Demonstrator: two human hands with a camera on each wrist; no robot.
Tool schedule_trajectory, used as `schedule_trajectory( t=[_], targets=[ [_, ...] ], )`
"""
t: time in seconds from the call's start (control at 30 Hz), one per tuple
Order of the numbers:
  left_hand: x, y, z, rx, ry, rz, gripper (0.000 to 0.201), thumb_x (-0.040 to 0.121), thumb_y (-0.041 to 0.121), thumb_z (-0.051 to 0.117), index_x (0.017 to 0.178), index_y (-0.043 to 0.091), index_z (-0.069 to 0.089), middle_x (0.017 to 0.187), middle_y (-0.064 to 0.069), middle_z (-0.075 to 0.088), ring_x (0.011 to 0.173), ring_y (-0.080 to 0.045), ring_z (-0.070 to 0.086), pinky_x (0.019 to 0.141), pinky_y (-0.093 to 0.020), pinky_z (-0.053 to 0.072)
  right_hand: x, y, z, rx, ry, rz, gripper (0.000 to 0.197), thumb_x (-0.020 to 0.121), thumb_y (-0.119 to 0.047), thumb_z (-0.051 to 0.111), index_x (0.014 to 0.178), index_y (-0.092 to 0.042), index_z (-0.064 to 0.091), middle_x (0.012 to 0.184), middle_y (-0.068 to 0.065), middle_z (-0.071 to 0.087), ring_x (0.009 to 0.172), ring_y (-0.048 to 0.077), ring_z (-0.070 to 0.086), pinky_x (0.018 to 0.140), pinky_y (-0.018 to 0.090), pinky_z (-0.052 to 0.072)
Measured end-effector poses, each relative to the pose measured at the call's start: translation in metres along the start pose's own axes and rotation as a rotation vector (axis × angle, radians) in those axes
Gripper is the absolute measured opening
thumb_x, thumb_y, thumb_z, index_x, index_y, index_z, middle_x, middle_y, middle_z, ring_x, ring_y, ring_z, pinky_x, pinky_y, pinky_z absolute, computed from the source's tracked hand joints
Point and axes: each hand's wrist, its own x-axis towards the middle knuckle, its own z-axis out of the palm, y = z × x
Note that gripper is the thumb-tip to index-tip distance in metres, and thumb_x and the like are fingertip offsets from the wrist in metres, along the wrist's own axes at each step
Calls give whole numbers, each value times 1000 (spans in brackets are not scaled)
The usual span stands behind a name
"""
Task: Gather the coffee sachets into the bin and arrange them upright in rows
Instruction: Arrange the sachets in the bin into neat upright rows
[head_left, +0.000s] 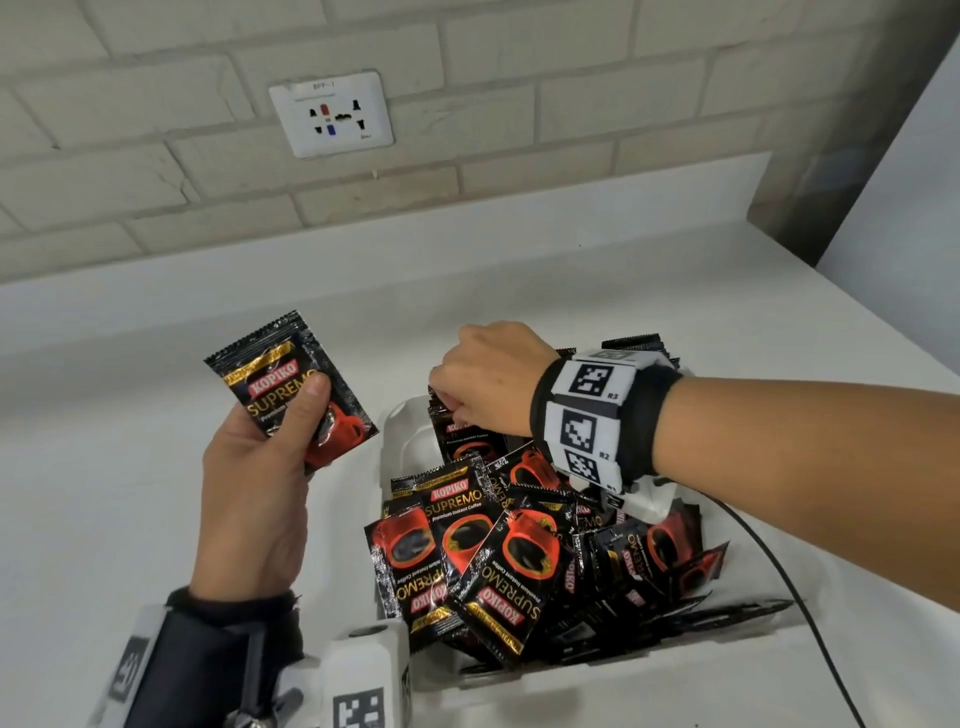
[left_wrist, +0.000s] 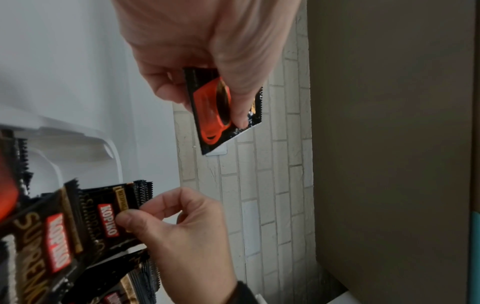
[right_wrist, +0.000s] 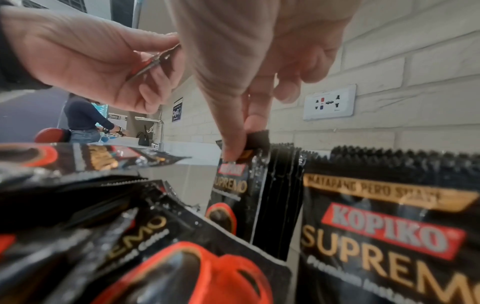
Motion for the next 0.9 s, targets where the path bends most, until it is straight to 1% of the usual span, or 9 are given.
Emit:
schedule_trajectory(
  t=[0.1, 0.23, 0.37, 0.5, 0.6, 0.7, 0.77, 0.83, 0.9],
  targets=[
    [0, -3, 2, 36, -19, -46, 4, 83, 19, 58, 83, 22, 60, 63, 13, 67, 59, 1, 62, 54, -13, 50, 3, 2, 1, 28, -9, 53, 13, 89, -27, 59, 92, -17, 65, 88, -2, 66, 90, 18, 58, 69, 30, 48],
    [1, -7, 7, 77, -13, -109, 7, 86, 23, 57, 79, 22, 59, 66, 8, 63, 63, -7, 58, 60, -21, 43, 4, 6, -2, 134, -64, 147, 19, 87, -34, 61, 88, -16, 66, 84, -2, 67, 81, 17, 62, 70, 30, 50],
    [1, -9, 10, 89, -11, -153, 19, 95, 18, 47, 78, 20, 55, 56, 11, 63, 60, -7, 56, 60, -24, 39, 3, 9, -4, 169, -61, 175, 20, 86, -35, 62, 87, -16, 67, 84, -2, 68, 79, 17, 63, 67, 29, 49],
    [2, -9, 13, 102, -43, -186, 22, 93, 9, 38, 77, 16, 52, 68, 1, 61, 68, -13, 52, 61, -26, 38, 2, 5, 2, 137, -98, 139, 20, 87, -34, 61, 88, -15, 67, 83, -2, 66, 79, 17, 63, 63, 26, 45],
    [3, -9, 13, 204, -148, -168, 24, 92, 5, 40, 84, 19, 57, 67, 9, 68, 69, -10, 60, 67, -26, 44, 1, 10, -8, 239, -92, 190, 17, 87, -37, 59, 95, -22, 62, 85, -10, 57, 80, 11, 54, 67, 26, 39],
    [5, -7, 15, 320, -240, -97, 24, 92, 3, 47, 92, 22, 61, 73, 11, 70, 67, -1, 64, 62, -18, 47, 0, 22, -25, 412, -56, 272, 12, 91, -32, 52, 102, -27, 57, 86, -13, 49, 83, 9, 48, 73, 26, 36],
    [5, -6, 19, 360, -269, -36, 23, 90, 1, 51, 91, 22, 61, 76, 10, 68, 61, 7, 62, 55, -8, 43, -1, 30, -35, 584, 1, 313, 11, 94, -27, 48, 101, -26, 56, 82, -12, 56, 75, 7, 53, 70, 25, 39],
    [6, -5, 24, 371, -290, -14, 21, 89, -1, 54, 89, 19, 59, 79, 9, 65, 57, 10, 60, 49, -3, 40, -2, 35, -44, 761, 93, 318, 15, 94, -27, 49, 104, -20, 58, 75, -10, 60, 65, 2, 51, 65, 19, 40],
    [8, -7, 28, 367, -313, -15, 19, 86, -1, 57, 89, 17, 61, 77, 9, 69, 62, 6, 64, 53, -4, 43, -6, 36, -52, 887, 122, 288, 24, 90, -30, 56, 109, -15, 59, 79, -8, 61, 66, 2, 52, 61, 9, 39]
  ],
)
